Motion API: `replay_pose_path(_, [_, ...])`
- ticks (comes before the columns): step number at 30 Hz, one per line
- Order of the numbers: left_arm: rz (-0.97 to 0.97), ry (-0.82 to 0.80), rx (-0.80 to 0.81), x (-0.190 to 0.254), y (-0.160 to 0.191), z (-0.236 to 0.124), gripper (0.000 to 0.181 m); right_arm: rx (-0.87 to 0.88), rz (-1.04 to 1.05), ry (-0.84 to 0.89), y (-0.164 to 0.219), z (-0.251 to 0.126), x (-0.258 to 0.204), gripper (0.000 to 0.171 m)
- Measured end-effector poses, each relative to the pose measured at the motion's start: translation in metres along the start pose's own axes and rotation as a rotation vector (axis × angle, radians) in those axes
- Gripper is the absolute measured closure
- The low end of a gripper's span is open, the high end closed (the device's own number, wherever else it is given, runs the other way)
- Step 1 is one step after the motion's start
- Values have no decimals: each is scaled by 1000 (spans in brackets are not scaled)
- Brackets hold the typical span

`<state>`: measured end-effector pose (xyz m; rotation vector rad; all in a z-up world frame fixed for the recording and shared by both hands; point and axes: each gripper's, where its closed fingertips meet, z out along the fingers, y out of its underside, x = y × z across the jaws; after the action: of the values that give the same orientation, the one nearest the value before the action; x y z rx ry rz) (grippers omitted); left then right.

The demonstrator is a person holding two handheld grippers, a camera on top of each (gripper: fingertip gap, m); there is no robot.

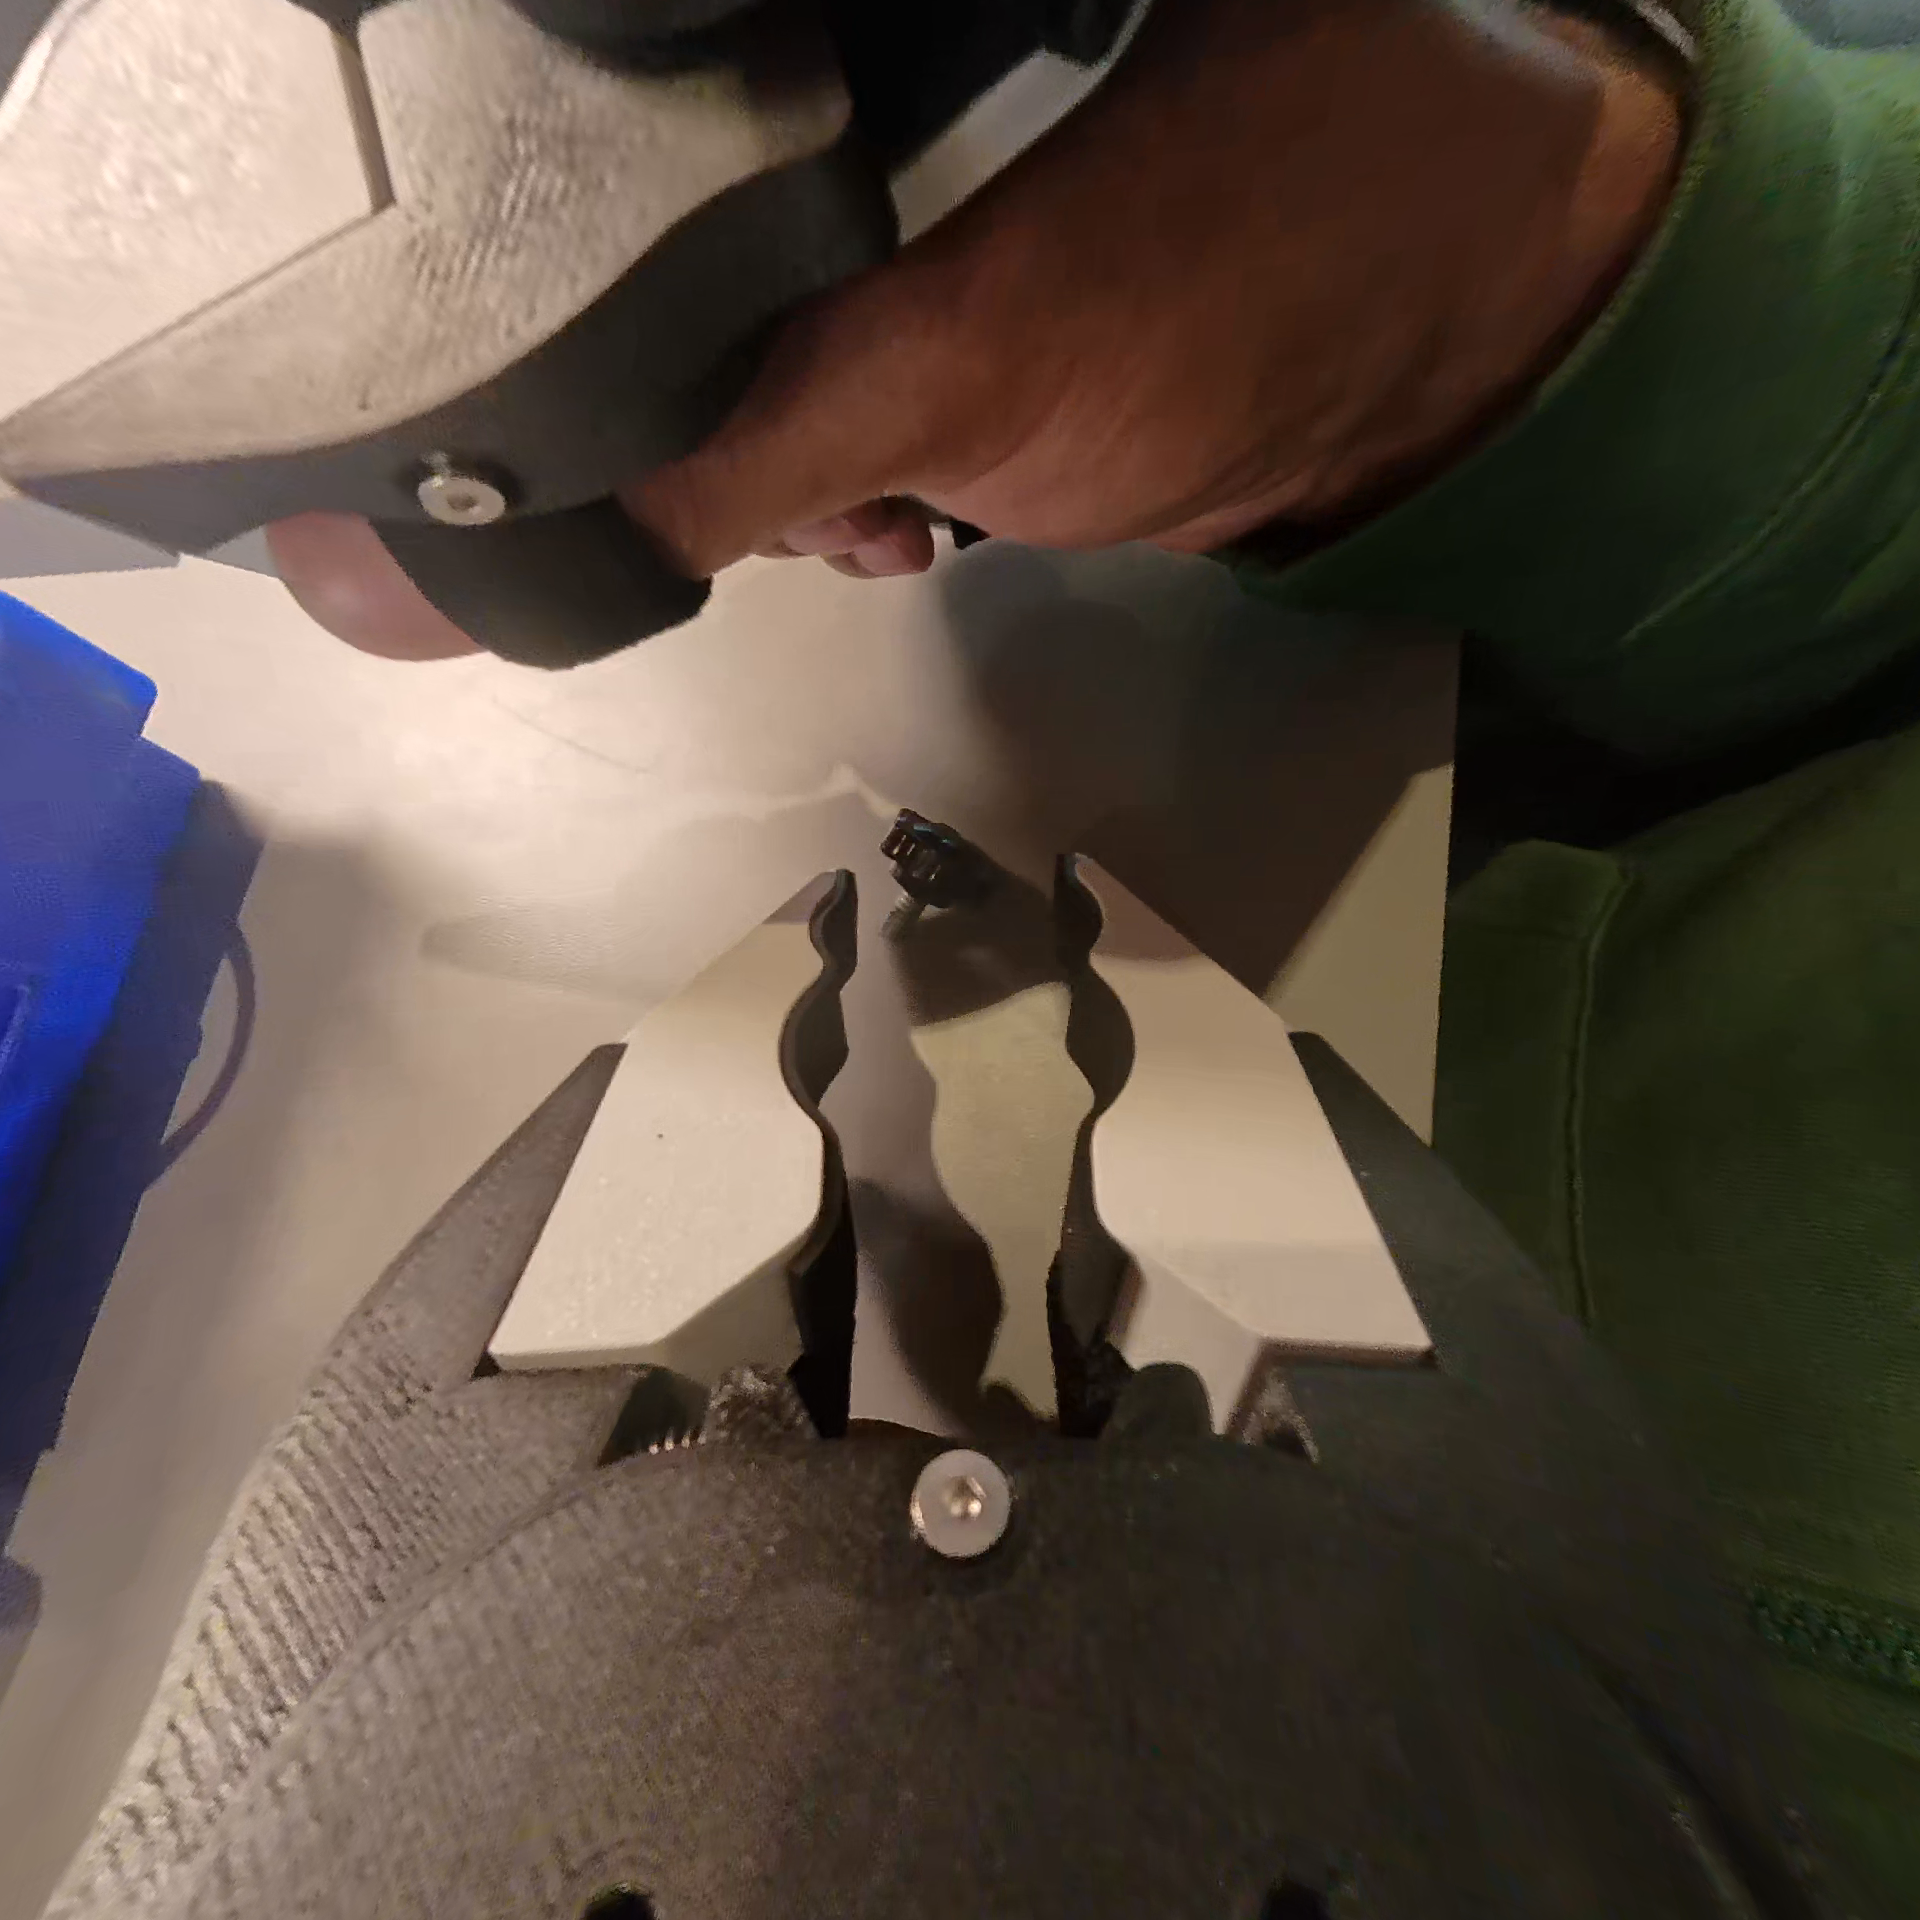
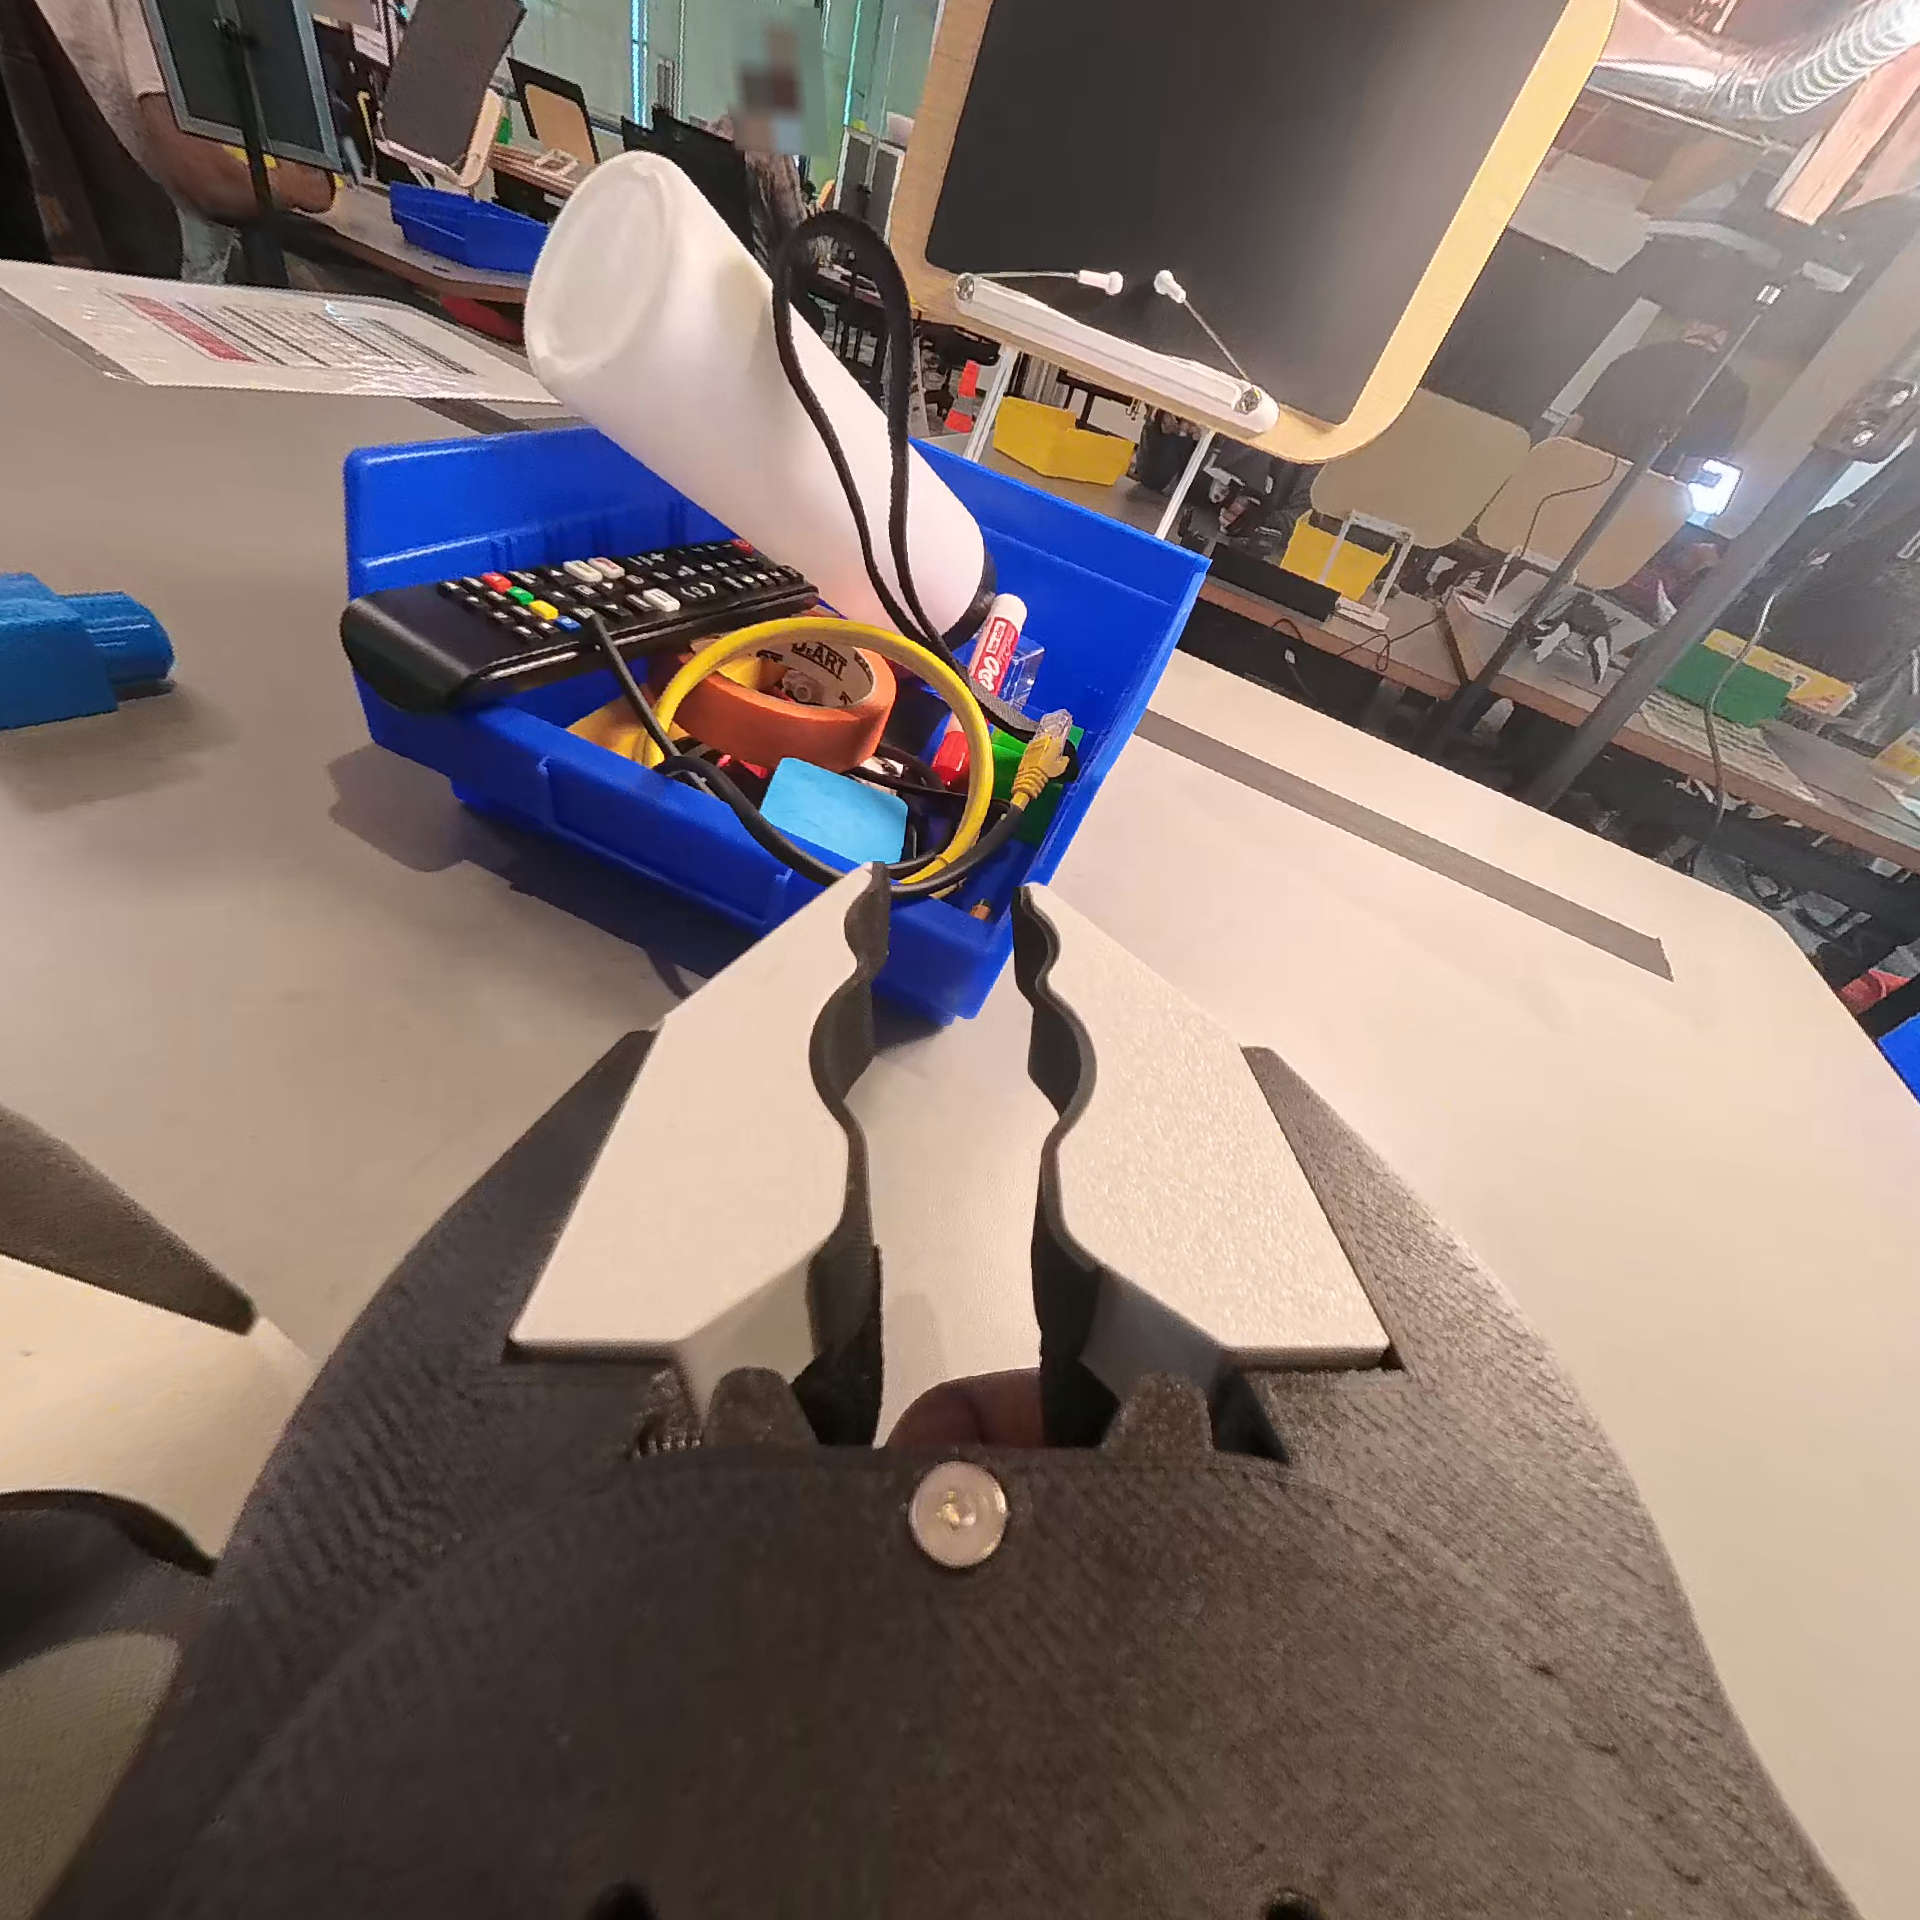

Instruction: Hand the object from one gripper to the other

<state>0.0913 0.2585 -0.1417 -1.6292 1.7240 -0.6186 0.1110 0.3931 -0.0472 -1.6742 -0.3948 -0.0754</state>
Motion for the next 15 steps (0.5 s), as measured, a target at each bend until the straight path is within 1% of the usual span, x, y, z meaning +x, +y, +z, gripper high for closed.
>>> replay_pose_path(3, [11,-10,-11,0,1,1,142,3,-3,-2,0,0,-1,147])
replay_pose_path(7, [10,-18,-19,-1,2,2,159,11,-4,-4,-1,-1,-2,147])
replay_pose_path(11, [9,-25,-15,-2,2,2,160,17,-1,-4,-2,-1,-1,147])
replay_pose_path(15, [-50,-13,42,-7,-4,-4,161,24,0,-3,-4,-2,-1,147])
